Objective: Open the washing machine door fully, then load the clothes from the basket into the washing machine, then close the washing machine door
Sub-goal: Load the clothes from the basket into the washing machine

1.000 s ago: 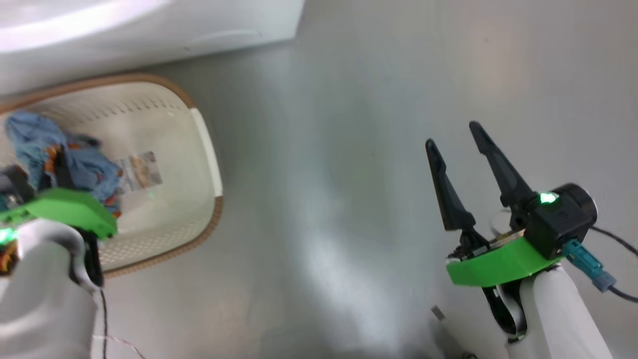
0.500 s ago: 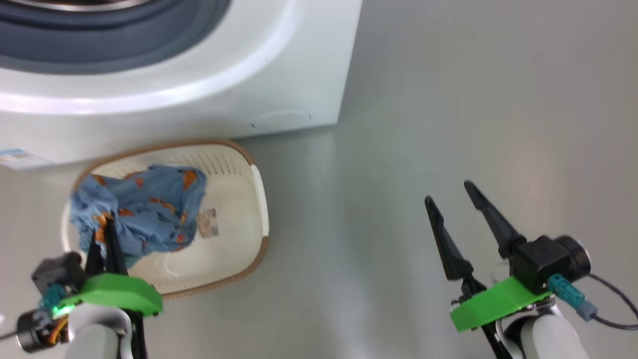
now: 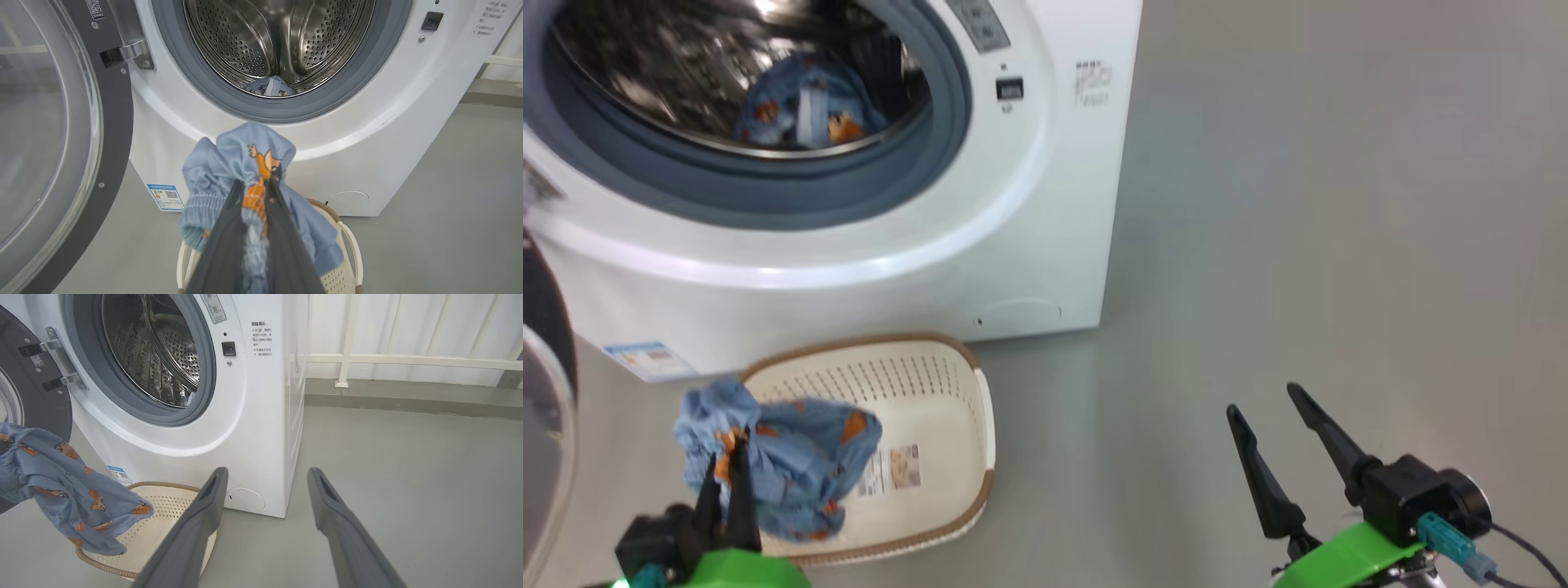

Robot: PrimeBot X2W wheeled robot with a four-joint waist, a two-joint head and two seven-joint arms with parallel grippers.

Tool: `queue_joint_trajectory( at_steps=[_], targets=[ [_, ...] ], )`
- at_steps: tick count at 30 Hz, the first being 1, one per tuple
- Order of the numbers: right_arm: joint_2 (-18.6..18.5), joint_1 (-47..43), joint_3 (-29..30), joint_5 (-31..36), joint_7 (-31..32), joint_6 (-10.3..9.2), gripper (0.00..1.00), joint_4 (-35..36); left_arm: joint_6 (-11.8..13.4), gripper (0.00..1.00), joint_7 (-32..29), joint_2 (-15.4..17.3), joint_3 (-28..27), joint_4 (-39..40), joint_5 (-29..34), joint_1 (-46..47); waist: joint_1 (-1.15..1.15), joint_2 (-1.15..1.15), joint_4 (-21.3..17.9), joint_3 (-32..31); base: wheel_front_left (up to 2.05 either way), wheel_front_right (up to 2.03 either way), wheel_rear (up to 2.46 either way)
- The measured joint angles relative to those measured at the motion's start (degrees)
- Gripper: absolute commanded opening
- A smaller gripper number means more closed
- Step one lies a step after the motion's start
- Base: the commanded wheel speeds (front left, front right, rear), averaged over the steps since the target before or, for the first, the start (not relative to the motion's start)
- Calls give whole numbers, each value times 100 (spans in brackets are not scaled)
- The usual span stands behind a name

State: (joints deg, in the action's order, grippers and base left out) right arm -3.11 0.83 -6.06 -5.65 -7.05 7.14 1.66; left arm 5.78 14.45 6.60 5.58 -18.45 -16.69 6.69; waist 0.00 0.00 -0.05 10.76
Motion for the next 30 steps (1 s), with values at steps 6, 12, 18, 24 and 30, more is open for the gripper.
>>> queue_joint_trajectory(
  at_steps=[6, 12, 18, 24, 30],
  targets=[
    [15, -310, 47, 0, 102, 0, 100, 68, 1, 0, -154, 121, 142, 481, 92, -523, 0, 0, 33, -501, 0, 0, 0],
    [22, -580, 105, -5, 179, 0, 100, 152, 57, 0, -437, 223, 244, 1091, 144, -1008, 0, 0, 75, -906, 0, 0, 0],
    [33, -704, 118, -14, 245, 0, 100, 259, 136, 0, -686, 297, 312, 1670, 197, -1356, 0, 0, 125, -1147, 0, 0, 0],
    [37, -723, 133, -14, 249, 0, 100, 318, 188, 0, -835, 382, 322, 1959, 200, -1486, 0, 0, 160, -1240, 0, 0, 0],
    [41, -808, 149, -66, 252, 0, 100, 332, 221, 0, -842, 391, 320, 2068, 198, -1586, 0, 0, 171, -1256, 0, 0, 0]
  ],
)
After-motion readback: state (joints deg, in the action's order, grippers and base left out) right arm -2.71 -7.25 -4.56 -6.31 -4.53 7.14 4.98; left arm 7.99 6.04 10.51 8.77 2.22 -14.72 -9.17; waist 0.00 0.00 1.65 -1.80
